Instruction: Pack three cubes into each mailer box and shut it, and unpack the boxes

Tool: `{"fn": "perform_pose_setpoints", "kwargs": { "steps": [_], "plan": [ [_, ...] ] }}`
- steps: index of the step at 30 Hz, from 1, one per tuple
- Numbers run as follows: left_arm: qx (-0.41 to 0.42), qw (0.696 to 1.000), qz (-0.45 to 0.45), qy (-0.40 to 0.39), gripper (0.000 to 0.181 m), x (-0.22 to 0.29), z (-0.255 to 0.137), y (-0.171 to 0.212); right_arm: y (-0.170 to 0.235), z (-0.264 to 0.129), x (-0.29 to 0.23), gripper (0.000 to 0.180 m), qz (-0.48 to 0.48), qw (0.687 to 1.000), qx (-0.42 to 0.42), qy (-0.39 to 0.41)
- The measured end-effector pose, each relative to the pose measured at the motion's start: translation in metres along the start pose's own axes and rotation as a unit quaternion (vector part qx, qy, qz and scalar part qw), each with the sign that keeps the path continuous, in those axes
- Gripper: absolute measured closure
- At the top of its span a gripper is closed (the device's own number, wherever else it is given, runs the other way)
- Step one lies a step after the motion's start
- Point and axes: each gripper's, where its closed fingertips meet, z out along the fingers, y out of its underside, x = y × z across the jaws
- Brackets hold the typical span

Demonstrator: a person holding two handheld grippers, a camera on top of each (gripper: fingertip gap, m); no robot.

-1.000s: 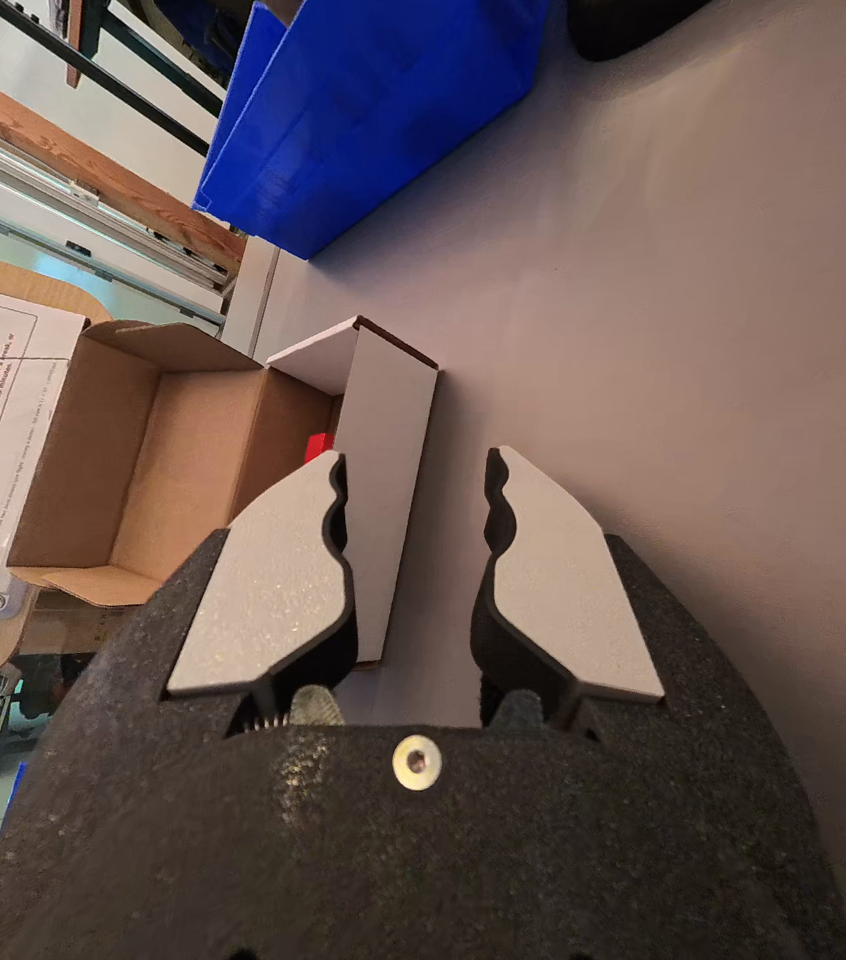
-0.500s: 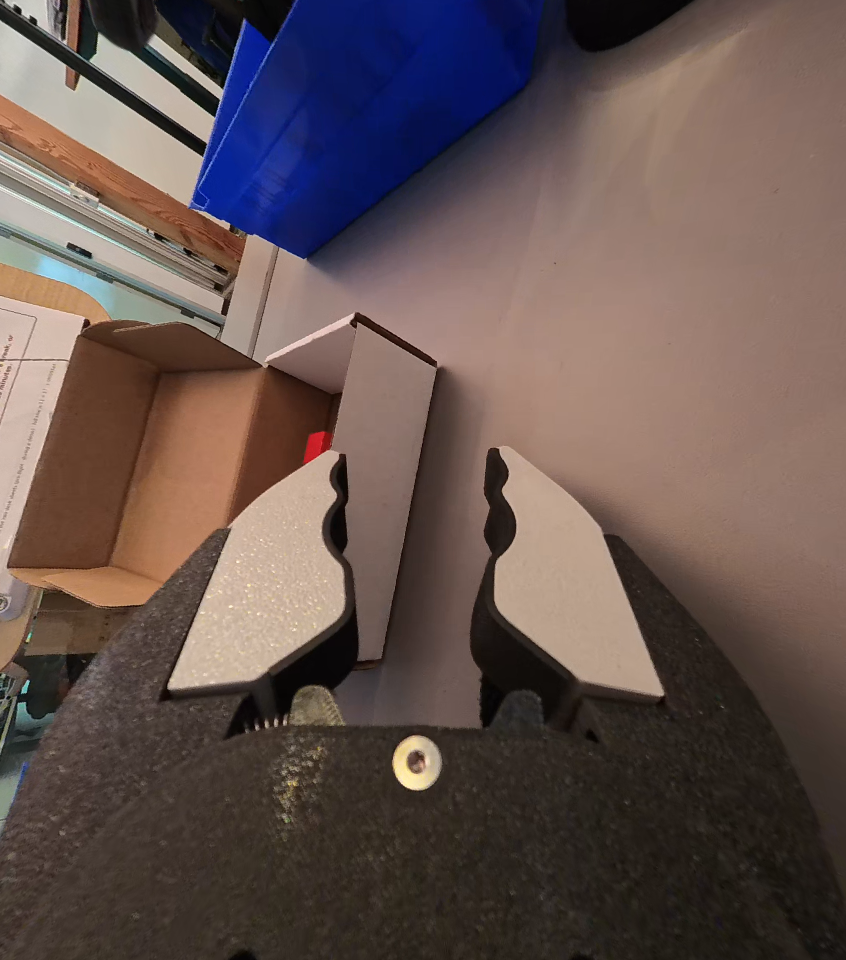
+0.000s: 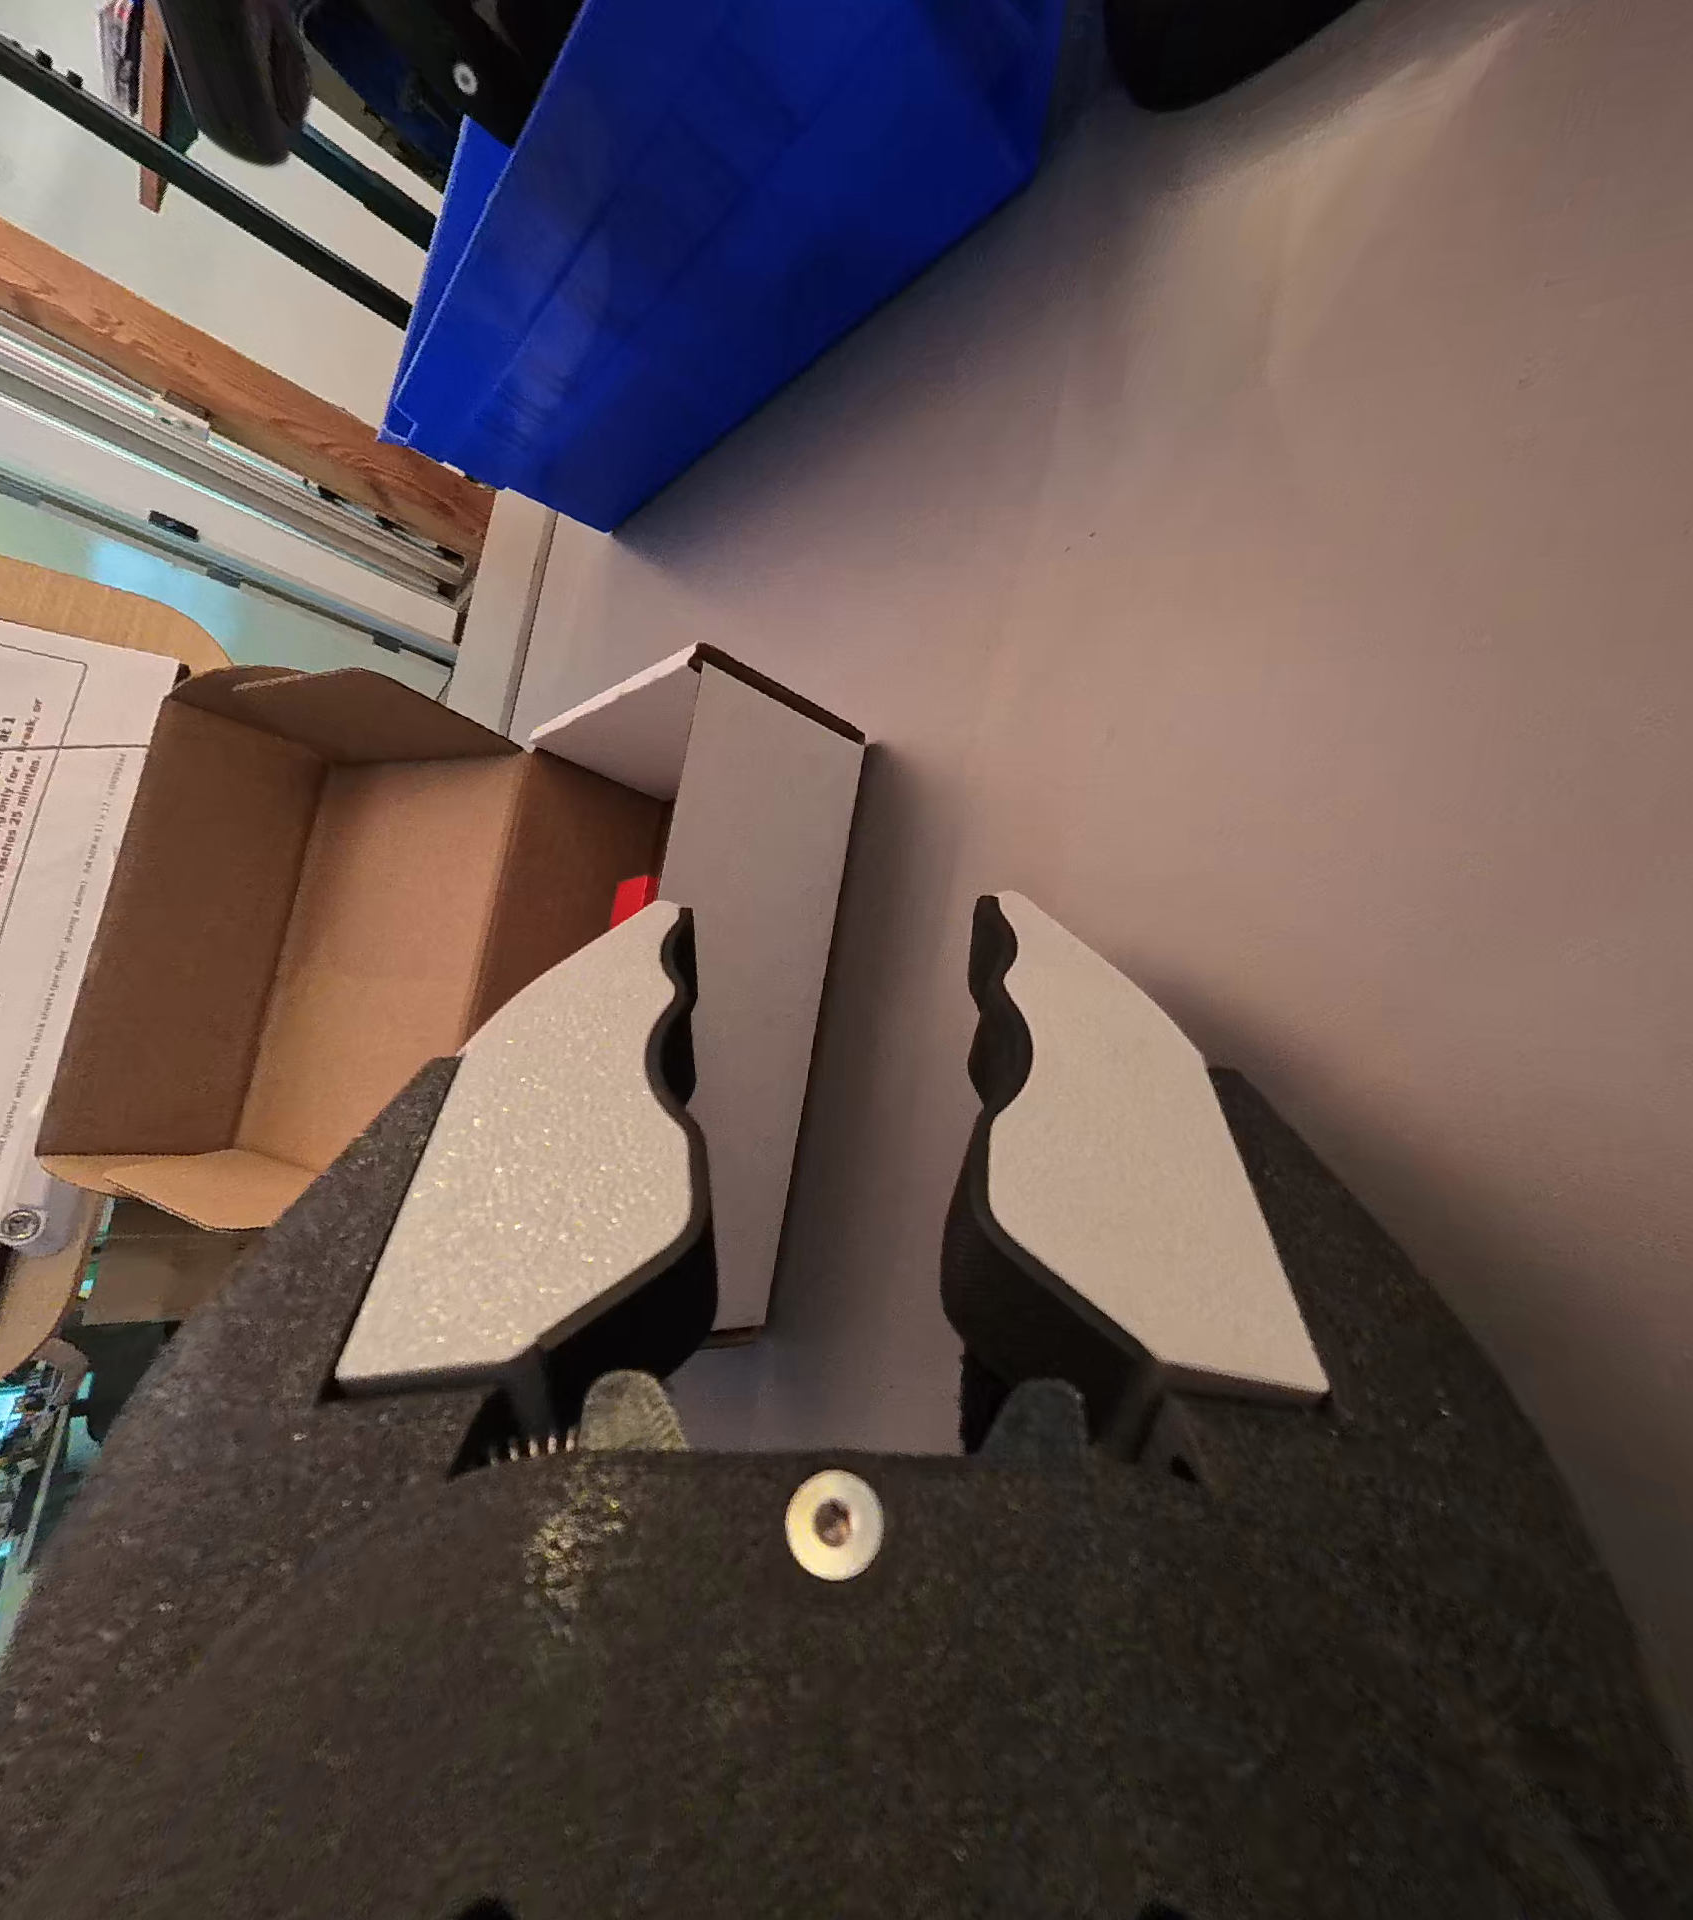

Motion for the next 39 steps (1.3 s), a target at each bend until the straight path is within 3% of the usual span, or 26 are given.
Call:
{"fn": "perform_pose_setpoints", "kwargs": {
  "steps": [8, 11, 14, 18, 21, 23, 26, 30, 35, 39],
  "plan": [
    [0.001, 1.000, -0.017, -0.013, 0.130, -0.009, -0.003, 0.001, 0.003, -0.008, 0.000, 0.125, -0.002, 1.000, -0.004, -0.021],
    [0.008, 1.000, -0.021, -0.021, 0.130, -0.013, -0.005, -0.001, 0.004, -0.037, 0.007, 0.123, 0.002, 0.999, 0.043, -0.010],
    [0.026, 0.999, -0.025, -0.029, 0.131, -0.017, -0.009, -0.006, -0.002, -0.086, 0.009, 0.124, 0.002, 0.989, 0.144, 0.019],
    [0.071, 0.997, -0.022, 0.012, 0.132, -0.003, -0.014, -0.021, -0.027, -0.166, -0.056, 0.126, -0.102, 0.935, 0.337, -0.030],
    [0.093, 0.993, -0.019, 0.065, 0.131, 0.017, -0.017, -0.030, -0.028, -0.189, -0.159, 0.130, -0.303, 0.848, 0.417, -0.119],
    [0.112, 0.989, -0.010, 0.096, 0.131, 0.030, -0.020, -0.035, -0.025, -0.172, -0.225, 0.136, -0.423, 0.783, 0.427, -0.161],
    [0.124, 0.985, -0.008, 0.122, 0.132, 0.039, -0.023, -0.039, -0.015, -0.105, -0.298, 0.144, -0.577, 0.710, 0.353, -0.194],
    [0.129, 0.982, -0.017, 0.134, 0.132, 0.041, -0.025, -0.040, -0.034, -0.028, -0.320, 0.145, -0.652, 0.698, 0.262, -0.139],
    [0.128, 0.981, -0.015, 0.142, 0.132, 0.044, -0.024, -0.040, -0.040, 0.000, -0.339, 0.142, -0.696, 0.664, 0.231, -0.144],
    [0.127, 0.981, -0.005, 0.146, 0.131, 0.049, -0.025, -0.039, -0.042, 0.020, -0.331, 0.140, -0.717, 0.668, 0.169, -0.100]
  ]
}}
